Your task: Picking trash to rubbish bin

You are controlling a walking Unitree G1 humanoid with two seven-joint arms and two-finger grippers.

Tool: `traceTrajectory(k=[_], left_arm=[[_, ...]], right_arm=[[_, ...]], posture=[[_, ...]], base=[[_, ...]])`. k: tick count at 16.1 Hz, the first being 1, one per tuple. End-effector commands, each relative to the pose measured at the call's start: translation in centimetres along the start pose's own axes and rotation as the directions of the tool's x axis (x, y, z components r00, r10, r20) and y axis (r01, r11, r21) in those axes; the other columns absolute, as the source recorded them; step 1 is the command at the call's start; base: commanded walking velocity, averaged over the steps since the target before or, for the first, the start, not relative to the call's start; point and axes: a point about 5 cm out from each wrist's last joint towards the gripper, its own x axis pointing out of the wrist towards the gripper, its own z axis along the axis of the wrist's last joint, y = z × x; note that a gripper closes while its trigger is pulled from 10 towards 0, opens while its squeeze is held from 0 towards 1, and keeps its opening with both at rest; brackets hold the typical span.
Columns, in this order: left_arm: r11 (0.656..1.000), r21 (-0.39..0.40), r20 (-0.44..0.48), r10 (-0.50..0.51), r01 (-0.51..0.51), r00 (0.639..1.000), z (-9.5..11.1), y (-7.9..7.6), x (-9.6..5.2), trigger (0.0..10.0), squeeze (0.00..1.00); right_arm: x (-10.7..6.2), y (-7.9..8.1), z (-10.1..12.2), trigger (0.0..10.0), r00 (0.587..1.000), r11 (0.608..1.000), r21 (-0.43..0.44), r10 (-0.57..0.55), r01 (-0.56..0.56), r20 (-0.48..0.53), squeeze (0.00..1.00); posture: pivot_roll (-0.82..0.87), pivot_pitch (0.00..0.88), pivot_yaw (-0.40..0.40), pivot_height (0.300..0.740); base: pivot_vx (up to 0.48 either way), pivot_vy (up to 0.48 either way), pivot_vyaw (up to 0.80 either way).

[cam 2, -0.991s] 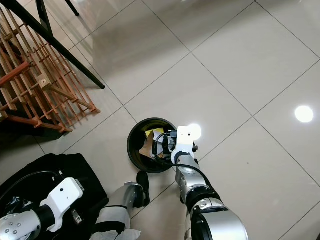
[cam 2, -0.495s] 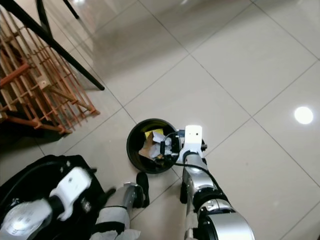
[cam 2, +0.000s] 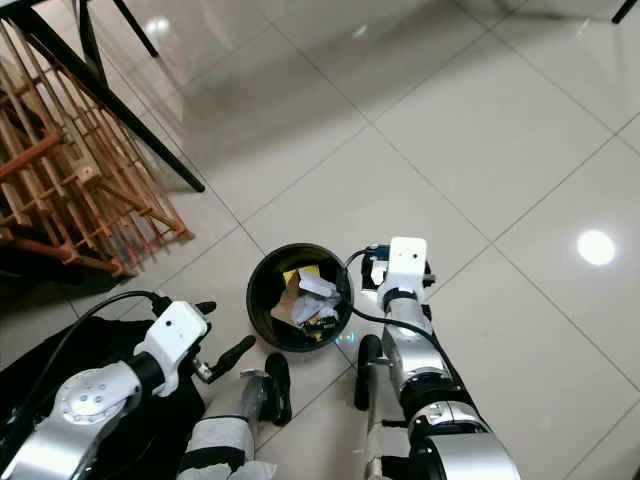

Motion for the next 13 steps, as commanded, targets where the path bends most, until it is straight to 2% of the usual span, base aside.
traceTrajectory(k=[1, 4, 6, 9, 11, 13], left_arm=[[0.999, -0.028, -0.038, 0.018, -0.02, 0.999, -1.2, -0.2, -0.2, 10.0, 0.0], [0.982, -0.066, 0.035, 0.18, -0.178, 0.983, 0.0, 1.4, 1.0, 10.0, 0.0], [0.953, -0.089, 0.083, 0.298, -0.29, 0.951, 0.9, 2.6, 1.7, 10.0, 0.0], [0.888, -0.147, 0.121, 0.454, -0.437, 0.883, 1.9, 4.1, 2.5, 10.0, 0.0], [0.871, -0.175, 0.129, 0.482, -0.458, 0.867, 2.4, 4.1, 3.1, 10.0, 0.0], [0.879, -0.206, 0.15, 0.462, -0.429, 0.874, 3.1, 3.3, 3.8, 10.0, 0.0]], right_arm=[[-0.7, -0.3, -1.3, 10.0, 0.999, 1.0, 0.0, -0.017, 0.017, -0.032, 0.0], [-0.8, -1.7, 0.5, 10.0, 0.996, 0.998, -0.016, -0.056, 0.057, 0.066, 0.0], [-0.9, -2.8, 1.9, 10.0, 0.989, 0.996, -0.023, -0.077, 0.081, 0.125, 0.0], [-2.0, -4.2, 3.9, 10.0, 0.976, 0.995, -0.054, -0.074, 0.087, 0.203, 0.0], [-2.7, -4.9, 4.4, 10.0, 0.974, 0.994, -0.061, -0.079, 0.094, 0.214, 0.0], [-4.3, -4.8, 4.4, 10.0, 0.976, 0.995, -0.07, -0.055, 0.071, 0.209, 0.0]], posture=[[0.19, 0.355, 0.07, 0.74], [0.16, 0.293, 0.071, 0.74], [0.15, 0.256, 0.066, 0.74], [0.11, 0.207, 0.056, 0.74], [0.08, 0.184, 0.06, 0.74], [0.06, 0.166, 0.061, 0.74]], base=[[0.0, 0.0, 0.0], [0.0, 0.0, 0.0], [0.0, 0.0, 0.0], [0.0, 0.0, 0.0], [0.0, 0.0, 0.0], [0.0, 0.0, 0.0]])
